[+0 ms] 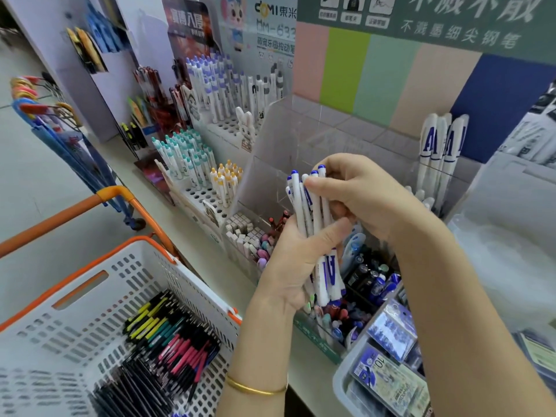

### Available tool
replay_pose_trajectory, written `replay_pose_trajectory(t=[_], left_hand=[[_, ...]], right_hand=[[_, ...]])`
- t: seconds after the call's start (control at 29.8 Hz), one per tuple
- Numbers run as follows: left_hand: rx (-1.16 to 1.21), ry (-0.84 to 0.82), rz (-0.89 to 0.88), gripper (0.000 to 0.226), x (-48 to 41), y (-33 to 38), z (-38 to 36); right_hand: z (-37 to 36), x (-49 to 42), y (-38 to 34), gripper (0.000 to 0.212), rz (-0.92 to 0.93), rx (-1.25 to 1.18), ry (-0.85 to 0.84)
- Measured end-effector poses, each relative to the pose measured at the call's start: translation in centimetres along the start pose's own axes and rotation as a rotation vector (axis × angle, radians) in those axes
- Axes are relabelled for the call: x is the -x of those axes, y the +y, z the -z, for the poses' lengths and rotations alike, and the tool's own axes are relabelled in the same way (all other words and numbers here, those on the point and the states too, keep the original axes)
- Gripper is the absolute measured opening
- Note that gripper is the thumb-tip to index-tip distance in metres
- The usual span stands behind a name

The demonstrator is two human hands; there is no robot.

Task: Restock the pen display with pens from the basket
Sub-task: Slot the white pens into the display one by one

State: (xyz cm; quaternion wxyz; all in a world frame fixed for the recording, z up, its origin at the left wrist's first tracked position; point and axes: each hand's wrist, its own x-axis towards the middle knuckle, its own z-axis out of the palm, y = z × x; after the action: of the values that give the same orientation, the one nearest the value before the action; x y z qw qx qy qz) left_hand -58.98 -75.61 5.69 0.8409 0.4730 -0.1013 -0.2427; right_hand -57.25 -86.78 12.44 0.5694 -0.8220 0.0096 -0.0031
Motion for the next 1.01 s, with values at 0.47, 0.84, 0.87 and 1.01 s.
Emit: replay_pose_trajectory(t=[0.47, 0.84, 0.87, 1.01], left_hand=[[0.26, 0.17, 0.144, 0.039, -0.4, -0.8, 1.1], [0.561, 0.282, 0.127, 0.009, -0.4, -0.3, 0.4], [0.541, 0.27, 0.138, 0.019, -0.4, -0.3, 0.3], [0.501, 0.273, 0.144, 0.043, -0.5, -0.5, 0.3]], right_hand=[[0.4, 1.2, 1.2, 0.015, 0.065, -0.538, -0.02], [-2.4, 4.9, 2.2, 0.021, 0.489, -0.13, 0.721], [-3.1, 5.3, 2.6, 0.022, 0.504, -0.042, 0.728], [-4.7, 6.3, 4.6, 0.013, 0.465, 0.113, 0.687]])
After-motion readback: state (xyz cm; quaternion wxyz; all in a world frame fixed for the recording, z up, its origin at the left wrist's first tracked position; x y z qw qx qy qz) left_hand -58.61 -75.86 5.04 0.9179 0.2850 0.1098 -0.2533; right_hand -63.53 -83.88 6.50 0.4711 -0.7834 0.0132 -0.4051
